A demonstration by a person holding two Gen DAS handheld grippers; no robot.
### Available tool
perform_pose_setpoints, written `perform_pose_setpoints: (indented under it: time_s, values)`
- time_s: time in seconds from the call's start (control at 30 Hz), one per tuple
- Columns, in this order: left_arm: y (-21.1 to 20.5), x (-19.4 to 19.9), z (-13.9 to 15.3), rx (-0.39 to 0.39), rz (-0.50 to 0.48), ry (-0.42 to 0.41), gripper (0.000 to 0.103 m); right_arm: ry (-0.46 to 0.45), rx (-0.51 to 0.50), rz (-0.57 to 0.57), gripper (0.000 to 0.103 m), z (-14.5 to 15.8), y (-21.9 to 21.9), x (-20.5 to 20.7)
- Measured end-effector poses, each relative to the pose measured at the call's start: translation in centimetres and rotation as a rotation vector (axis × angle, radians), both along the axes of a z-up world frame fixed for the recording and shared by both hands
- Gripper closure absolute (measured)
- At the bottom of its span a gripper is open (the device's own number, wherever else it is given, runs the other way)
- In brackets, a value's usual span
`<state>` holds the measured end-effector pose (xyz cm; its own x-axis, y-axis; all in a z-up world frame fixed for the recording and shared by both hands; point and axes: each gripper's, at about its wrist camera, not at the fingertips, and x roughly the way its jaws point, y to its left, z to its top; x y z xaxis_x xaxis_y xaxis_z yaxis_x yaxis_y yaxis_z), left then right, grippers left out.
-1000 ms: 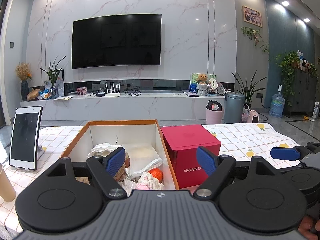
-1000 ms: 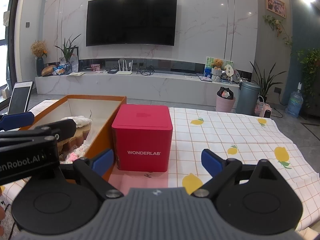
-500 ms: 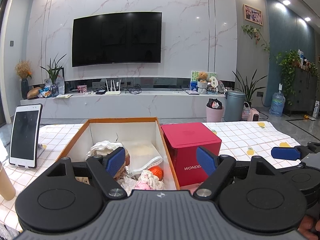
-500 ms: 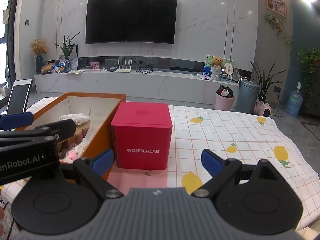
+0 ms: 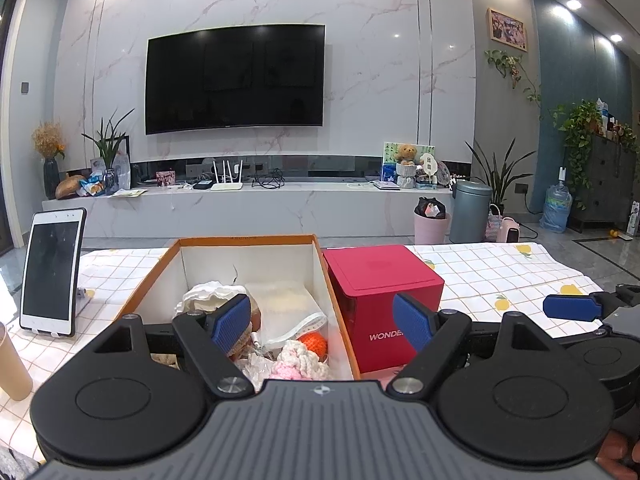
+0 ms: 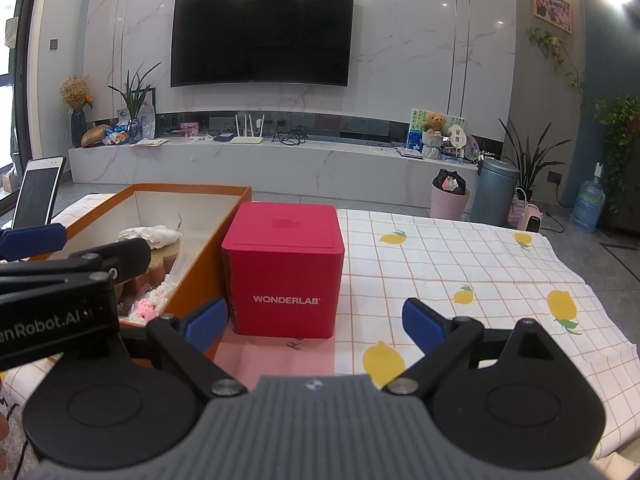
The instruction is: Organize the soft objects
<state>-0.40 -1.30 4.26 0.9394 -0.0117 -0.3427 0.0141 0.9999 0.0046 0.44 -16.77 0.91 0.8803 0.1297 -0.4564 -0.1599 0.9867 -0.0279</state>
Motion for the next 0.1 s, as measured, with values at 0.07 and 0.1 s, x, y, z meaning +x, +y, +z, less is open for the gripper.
perform_pose_setpoints:
  time_s: [0.07, 0.1]
  values:
    - [0.01, -0.03, -0.01, -0.001, -0.001, 0.000, 0.008, 0.000, 0.000, 0.000, 0.010, 0.00, 0.00, -0.01]
    - [-0.03, -0.01, 0.02, 0.002, -0.001, -0.002, 0.008, 0.000, 0.001, 0.001, 0.010, -0.01, 0.00, -0.01]
